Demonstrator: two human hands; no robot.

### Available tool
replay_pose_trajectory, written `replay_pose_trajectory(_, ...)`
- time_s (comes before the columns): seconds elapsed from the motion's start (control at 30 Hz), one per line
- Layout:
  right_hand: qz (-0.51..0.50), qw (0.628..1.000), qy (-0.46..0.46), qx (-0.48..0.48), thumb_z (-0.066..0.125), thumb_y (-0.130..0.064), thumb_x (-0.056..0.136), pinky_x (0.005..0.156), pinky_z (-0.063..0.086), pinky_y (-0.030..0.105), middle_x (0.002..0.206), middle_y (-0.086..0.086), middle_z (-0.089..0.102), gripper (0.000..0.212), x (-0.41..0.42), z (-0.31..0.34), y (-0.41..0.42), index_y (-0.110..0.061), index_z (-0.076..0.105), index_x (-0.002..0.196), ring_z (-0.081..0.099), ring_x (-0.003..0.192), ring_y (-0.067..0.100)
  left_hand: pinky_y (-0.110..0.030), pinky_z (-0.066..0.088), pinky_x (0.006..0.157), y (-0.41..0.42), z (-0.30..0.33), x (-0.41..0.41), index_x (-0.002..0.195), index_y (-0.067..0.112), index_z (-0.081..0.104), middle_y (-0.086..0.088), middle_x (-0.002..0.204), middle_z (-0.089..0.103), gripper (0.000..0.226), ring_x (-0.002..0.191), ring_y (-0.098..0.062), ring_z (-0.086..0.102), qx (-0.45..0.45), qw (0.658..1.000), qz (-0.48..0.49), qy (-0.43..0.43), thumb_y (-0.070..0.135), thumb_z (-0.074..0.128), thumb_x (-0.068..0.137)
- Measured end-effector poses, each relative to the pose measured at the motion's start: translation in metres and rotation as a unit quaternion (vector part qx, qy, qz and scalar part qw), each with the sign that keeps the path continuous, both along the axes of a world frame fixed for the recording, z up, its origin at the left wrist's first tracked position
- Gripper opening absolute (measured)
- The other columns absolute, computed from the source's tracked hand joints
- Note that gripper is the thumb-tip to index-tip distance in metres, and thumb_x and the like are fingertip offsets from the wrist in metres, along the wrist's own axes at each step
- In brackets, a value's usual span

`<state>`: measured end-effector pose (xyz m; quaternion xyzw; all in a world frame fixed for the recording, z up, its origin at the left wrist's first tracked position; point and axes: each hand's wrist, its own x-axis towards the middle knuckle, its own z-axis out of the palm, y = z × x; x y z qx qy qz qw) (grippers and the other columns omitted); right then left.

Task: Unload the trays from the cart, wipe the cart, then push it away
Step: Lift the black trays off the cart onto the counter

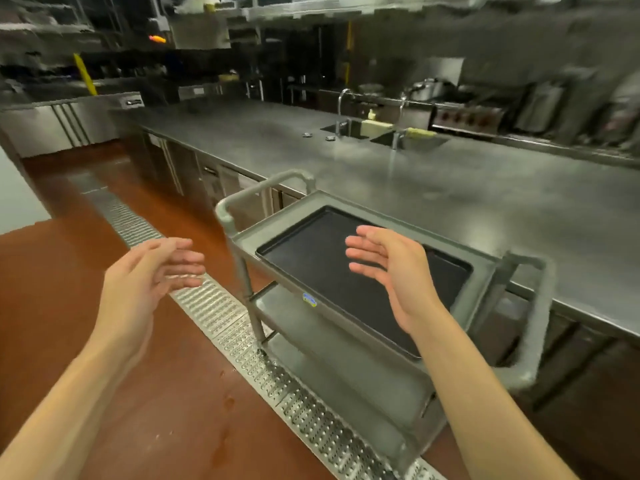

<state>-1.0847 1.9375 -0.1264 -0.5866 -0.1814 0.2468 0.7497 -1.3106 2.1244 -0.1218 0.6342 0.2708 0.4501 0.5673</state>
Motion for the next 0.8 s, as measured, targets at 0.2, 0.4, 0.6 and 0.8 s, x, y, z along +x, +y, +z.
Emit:
replay_pose_trajectory(0.2, -0.121, 0.992, 0.019, -0.027, 0.062, -0.017, 0.095, 0.088, 0.06, 0.043, 0.101, 0.012, 0.078, 0.02, 0.015, -0.009, 0.029, -0.005, 0.073, 0.106, 0.073, 0.1, 0.029, -0.031, 0.06, 0.073, 0.076, -0.007, 0.076, 0.104, 0.007, 0.067, -0.016, 0.093, 0.071, 0.023, 0.083, -0.025, 0.07, -0.006, 0.99, -0.134, 0.041, 0.014, 0.046, 0.099)
replay_pose_trajectory(0.4, -0.203, 0.977, 0.047, -0.045, 0.06, -0.016, 0.096, 0.084, 0.061, 0.04, 0.099, 0.012, 0.078, 0.019, 0.053, -0.055, 0.056, -0.008, 0.073, 0.107, 0.074, 0.094, 0.029, -0.031, 0.059, 0.067, 0.129, -0.047, 0.168, 0.097, 0.0, 0.066, -0.014, 0.08, 0.072, 0.018, 0.072, -0.023, 0.069, -0.044, 0.972, -0.224, 0.061, 0.006, 0.049, 0.096)
replay_pose_trajectory(0.6, -0.248, 0.956, 0.107, -0.117, 0.061, -0.017, 0.096, 0.074, 0.061, 0.034, 0.098, 0.013, 0.077, 0.017, 0.11, -0.124, 0.084, -0.008, 0.072, 0.106, 0.073, 0.087, 0.026, -0.027, 0.058, 0.064, 0.178, -0.1, 0.258, 0.102, -0.004, 0.066, -0.024, 0.087, 0.067, 0.017, 0.074, -0.031, 0.065, -0.036, 0.948, -0.283, 0.143, 0.005, 0.054, 0.095)
replay_pose_trajectory(0.8, -0.201, 0.904, 0.068, -0.372, 0.065, -0.023, 0.091, 0.081, 0.056, 0.034, 0.092, 0.002, 0.075, 0.008, 0.131, -0.219, 0.1, -0.019, 0.072, 0.092, 0.068, 0.084, 0.018, -0.031, 0.053, 0.075, 0.23, -0.193, 0.317, 0.082, 0.019, 0.069, -0.01, 0.082, 0.072, 0.015, 0.073, -0.022, 0.065, 0.095, 0.865, -0.335, 0.362, 0.006, 0.064, 0.087)
